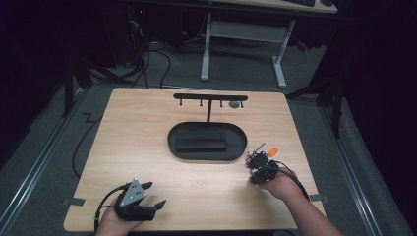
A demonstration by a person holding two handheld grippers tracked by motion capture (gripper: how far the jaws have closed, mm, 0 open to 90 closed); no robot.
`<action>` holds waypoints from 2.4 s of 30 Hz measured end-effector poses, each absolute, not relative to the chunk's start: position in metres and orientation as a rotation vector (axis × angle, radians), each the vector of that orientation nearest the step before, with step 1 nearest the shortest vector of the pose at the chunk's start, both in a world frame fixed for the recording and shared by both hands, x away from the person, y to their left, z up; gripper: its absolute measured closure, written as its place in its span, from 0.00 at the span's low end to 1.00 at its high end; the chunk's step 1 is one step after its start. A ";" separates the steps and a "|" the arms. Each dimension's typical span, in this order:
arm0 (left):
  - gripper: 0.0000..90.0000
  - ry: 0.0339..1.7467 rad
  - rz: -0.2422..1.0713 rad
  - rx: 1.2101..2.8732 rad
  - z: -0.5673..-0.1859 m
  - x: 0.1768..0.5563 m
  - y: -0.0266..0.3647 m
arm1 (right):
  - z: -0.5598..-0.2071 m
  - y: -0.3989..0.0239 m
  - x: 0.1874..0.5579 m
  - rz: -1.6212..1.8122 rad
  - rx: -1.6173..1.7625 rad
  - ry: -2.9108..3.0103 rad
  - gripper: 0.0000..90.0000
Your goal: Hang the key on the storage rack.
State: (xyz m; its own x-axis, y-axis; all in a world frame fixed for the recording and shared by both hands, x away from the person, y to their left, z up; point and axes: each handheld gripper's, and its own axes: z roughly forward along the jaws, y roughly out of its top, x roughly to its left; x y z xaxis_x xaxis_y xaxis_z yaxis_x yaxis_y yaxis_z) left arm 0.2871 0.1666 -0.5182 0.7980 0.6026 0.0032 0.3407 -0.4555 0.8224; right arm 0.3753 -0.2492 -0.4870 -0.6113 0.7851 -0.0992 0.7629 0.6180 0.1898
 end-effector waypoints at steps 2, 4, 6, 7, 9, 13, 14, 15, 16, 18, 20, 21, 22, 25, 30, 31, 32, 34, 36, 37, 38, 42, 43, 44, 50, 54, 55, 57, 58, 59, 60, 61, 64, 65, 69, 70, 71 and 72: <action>0.26 0.693 0.369 2.086 -0.518 0.287 0.167 | -0.487 -0.249 0.380 0.175 1.296 2.674 0.80; 0.26 0.692 0.372 2.085 -0.517 0.287 0.167 | -0.487 -0.247 0.383 0.141 1.278 2.670 0.83; 0.26 0.691 0.372 2.083 -0.517 0.287 0.167 | -0.487 -0.245 0.383 0.113 1.266 2.662 0.85; 0.26 0.691 0.371 2.085 -0.517 0.287 0.168 | -0.487 -0.244 0.383 0.098 1.258 2.663 0.85; 0.26 0.688 0.370 2.084 -0.517 0.287 0.168 | -0.487 -0.243 0.383 0.083 1.260 2.659 0.93; 0.26 0.670 0.370 2.085 -0.517 0.286 0.167 | -0.487 -0.242 0.383 0.082 1.237 2.666 0.97; 0.26 0.666 0.373 2.088 -0.517 0.286 0.167 | -0.486 -0.241 0.382 0.065 1.217 2.670 0.97; 0.26 0.665 0.373 2.089 -0.517 0.286 0.167 | -0.486 -0.241 0.382 0.065 1.217 2.670 0.97; 0.26 0.667 0.370 2.086 -0.517 0.286 0.167 | -0.483 -0.241 0.380 0.071 1.216 2.682 0.97; 0.26 0.667 0.372 2.082 -0.517 0.285 0.167 | -0.477 -0.242 0.378 0.075 1.193 2.691 0.97; 0.26 0.667 0.374 2.078 -0.517 0.285 0.167 | -0.473 -0.243 0.376 0.083 1.185 2.699 0.97; 0.26 0.667 0.372 2.075 -0.516 0.285 0.167 | -0.468 -0.243 0.375 0.090 1.175 2.703 0.97; 0.26 0.666 0.368 2.071 -0.516 0.285 0.167 | -0.462 -0.244 0.373 0.093 1.150 2.707 0.97; 0.26 0.666 0.368 2.069 -0.516 0.286 0.166 | -0.450 -0.248 0.369 0.112 1.129 2.731 0.97; 0.26 0.663 0.372 2.066 -0.516 0.285 0.165 | -0.428 -0.251 0.364 0.128 1.104 2.732 0.97; 0.26 0.663 0.371 2.065 -0.516 0.284 0.165 | -0.424 -0.252 0.363 0.124 1.102 2.729 0.97; 0.26 0.663 0.370 2.065 -0.516 0.284 0.166 | -0.420 -0.252 0.363 0.121 1.096 2.725 0.97; 0.26 0.660 0.370 2.069 -0.516 0.284 0.166 | -0.411 -0.253 0.361 0.115 1.086 2.715 0.98; 0.26 0.661 0.369 2.070 -0.517 0.284 0.166 | -0.403 -0.255 0.359 0.117 1.074 2.715 0.98; 0.26 0.663 0.369 2.070 -0.517 0.284 0.166 | -0.400 -0.256 0.358 0.125 1.075 2.714 0.98; 0.26 0.663 0.368 2.070 -0.517 0.284 0.166 | -0.395 -0.257 0.357 0.127 1.074 2.715 0.98; 0.26 0.660 0.368 2.071 -0.517 0.285 0.166 | -0.383 -0.260 0.357 0.122 1.075 2.716 0.98; 0.26 0.660 0.367 2.071 -0.517 0.285 0.166 | -0.381 -0.261 0.357 0.112 1.072 2.718 0.98; 0.26 0.660 0.366 2.070 -0.517 0.285 0.166 | -0.380 -0.261 0.357 0.106 1.063 2.722 0.98; 0.26 0.655 0.361 2.075 -0.517 0.286 0.166 | -0.368 -0.262 0.357 0.107 1.090 2.743 0.98; 0.26 0.645 0.357 2.081 -0.517 0.285 0.165 | -0.357 -0.261 0.356 0.126 1.091 2.751 0.98; 0.26 0.644 0.357 2.081 -0.517 0.285 0.165 | -0.353 -0.260 0.356 0.122 1.089 2.750 0.98; 0.26 0.644 0.357 2.079 -0.517 0.285 0.165 | -0.348 -0.259 0.357 0.119 1.089 2.749 0.98; 0.26 0.645 0.357 2.077 -0.517 0.285 0.165 | -0.341 -0.258 0.357 0.117 1.095 2.745 0.98; 0.26 0.645 0.358 2.077 -0.517 0.285 0.165 | -0.341 -0.258 0.357 0.117 1.095 2.745 0.98; 0.26 0.647 0.357 2.077 -0.517 0.285 0.166 | -0.339 -0.258 0.358 0.120 1.087 2.748 0.98; 0.26 0.648 0.359 2.074 -0.518 0.285 0.166 | -0.336 -0.257 0.357 0.128 1.090 2.747 0.98; 0.26 0.647 0.358 2.076 -0.518 0.286 0.166 | -0.328 -0.255 0.358 0.134 1.095 2.750 0.98; 0.26 0.647 0.359 2.076 -0.518 0.285 0.166 | -0.326 -0.255 0.359 0.138 1.095 2.749 0.98; 0.26 0.646 0.355 2.076 -0.518 0.285 0.166 | -0.318 -0.253 0.360 0.140 1.090 2.743 0.98; 0.26 0.646 0.354 2.076 -0.518 0.285 0.165 | -0.316 -0.252 0.361 0.146 1.085 2.745 0.98; 0.26 0.647 0.354 2.075 -0.518 0.285 0.165 | -0.314 -0.252 0.362 0.152 1.086 2.743 0.98; 0.25 0.649 0.359 2.073 -0.518 0.285 0.165 | -0.312 -0.251 0.362 0.158 1.086 2.741 0.98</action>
State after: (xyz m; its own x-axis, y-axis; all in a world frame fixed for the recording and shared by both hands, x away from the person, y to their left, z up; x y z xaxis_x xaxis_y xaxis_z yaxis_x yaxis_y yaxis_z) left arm 0.2855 0.1654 -0.5178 0.8194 0.5732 0.0057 0.3099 -0.4513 0.8368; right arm 0.3623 -0.2514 -0.3121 -0.7142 0.6867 -0.1356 0.6666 0.7264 0.1675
